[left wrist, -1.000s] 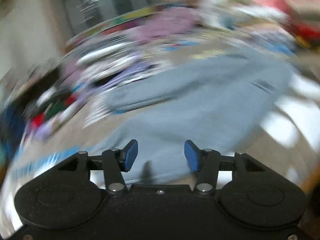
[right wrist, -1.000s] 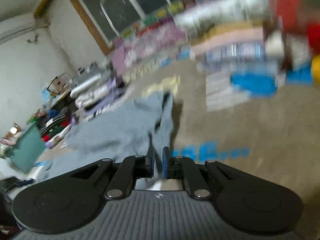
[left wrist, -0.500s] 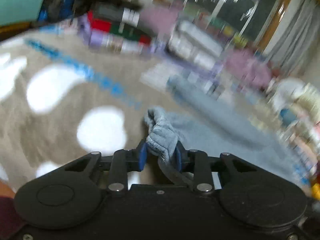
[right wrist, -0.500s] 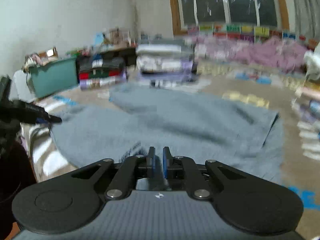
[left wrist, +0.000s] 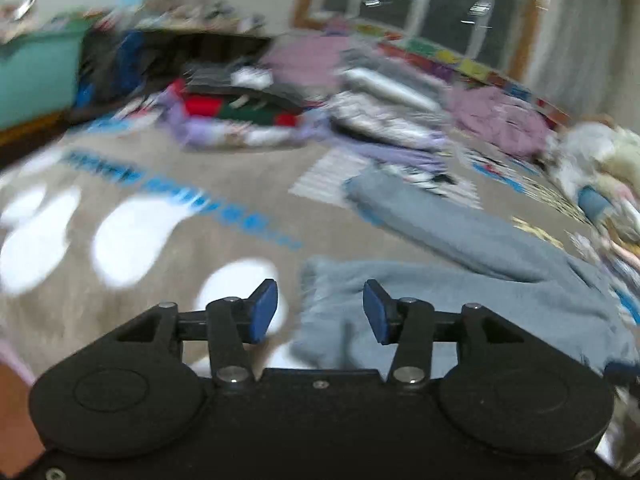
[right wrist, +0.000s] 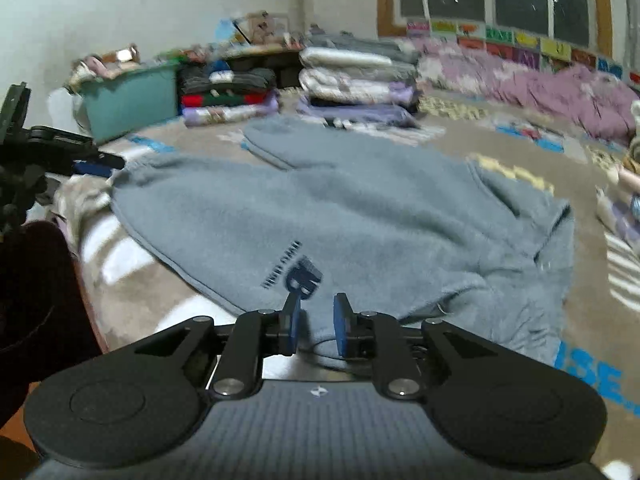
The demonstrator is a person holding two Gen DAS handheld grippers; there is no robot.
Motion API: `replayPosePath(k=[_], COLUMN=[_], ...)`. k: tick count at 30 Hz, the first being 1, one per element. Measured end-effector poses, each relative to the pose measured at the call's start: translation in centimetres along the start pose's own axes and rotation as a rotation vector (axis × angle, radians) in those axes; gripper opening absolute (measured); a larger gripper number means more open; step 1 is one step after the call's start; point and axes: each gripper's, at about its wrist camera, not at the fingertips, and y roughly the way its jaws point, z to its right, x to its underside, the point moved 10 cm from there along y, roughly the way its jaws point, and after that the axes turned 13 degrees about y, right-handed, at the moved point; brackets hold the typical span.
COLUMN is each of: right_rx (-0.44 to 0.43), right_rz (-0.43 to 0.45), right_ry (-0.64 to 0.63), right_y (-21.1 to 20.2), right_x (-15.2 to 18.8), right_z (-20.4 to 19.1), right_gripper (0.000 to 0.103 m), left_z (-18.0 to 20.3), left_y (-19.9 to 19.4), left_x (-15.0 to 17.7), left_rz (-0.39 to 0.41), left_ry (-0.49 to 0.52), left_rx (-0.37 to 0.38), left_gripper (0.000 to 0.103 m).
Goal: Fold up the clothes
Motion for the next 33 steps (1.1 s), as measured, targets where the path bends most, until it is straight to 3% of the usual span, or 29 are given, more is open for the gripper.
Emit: replayPosePath(k=[7,9,11,16,19,23,26,28,30,31,33], right_rx=[-0.030,-0.036,-0.058,-0.107,-0.120,-0.155,-0.093,-0.019,0.069,0.109,0.132], right_rz=[0.098,0.081,-0.001,-0.100,-0.085,-0.003,0.117,0.188,0.157,0.136,-0.003], right_ry=[-0.103,-0.116,-0.110,-0.143,-0.162,-0.104,-0.064,-0.052,-0.039,-0.032,-0.024], right_y=[1.0,2.1,3.2,3.0,2.2,0.1,-1.0,-1.5,-0.6,-0.2,1.5], right_x=[-1.1,-1.0,0.2,2.1,2.3,0.7,-1.1,-2.1,-1.9,-1.7,0.7], right_z=[-2.7,-3.4,-4.0,-5.1,-5.2,-4.3,-2.5,-1.0,0.7,1.5,2.6], right_gripper=[0.021,0.031,0.037,0.044,0.044,0.039,0.039,0.039,0.040,0.040,0.039], left_z=[12.6,14.5,16.1,16.0,16.1,17.4,19.4,20.7,21.3,21.3,21.4], left_y=[3.3,5.6,8.1,7.0,5.7,4.7,4.8,5.9,8.3,9.0,9.0], left_x=[-1.2,0.8,3.0,2.5,1.7,0.7,-0.1,0.5,2.7,3.4,3.3], left_rz=[0.051,0.004,-0.054,-0.006,0.054,0.125,0.157,0.119,-0.006,-0.013,-0.034], left_ry=[0.294,0.357,0.422,0.455,0.466,0.465,0.479,0.517,0.561,0.562,0.569], left_rx=[0.195,0.206,0.201,0.191,0.177,0.200,0.251,0.279,0.297,0.297,0.313], left_gripper=[0.046,0.046,0.050,0.050,0.050,0.050,0.050,0.050,0.054,0.055,0.055])
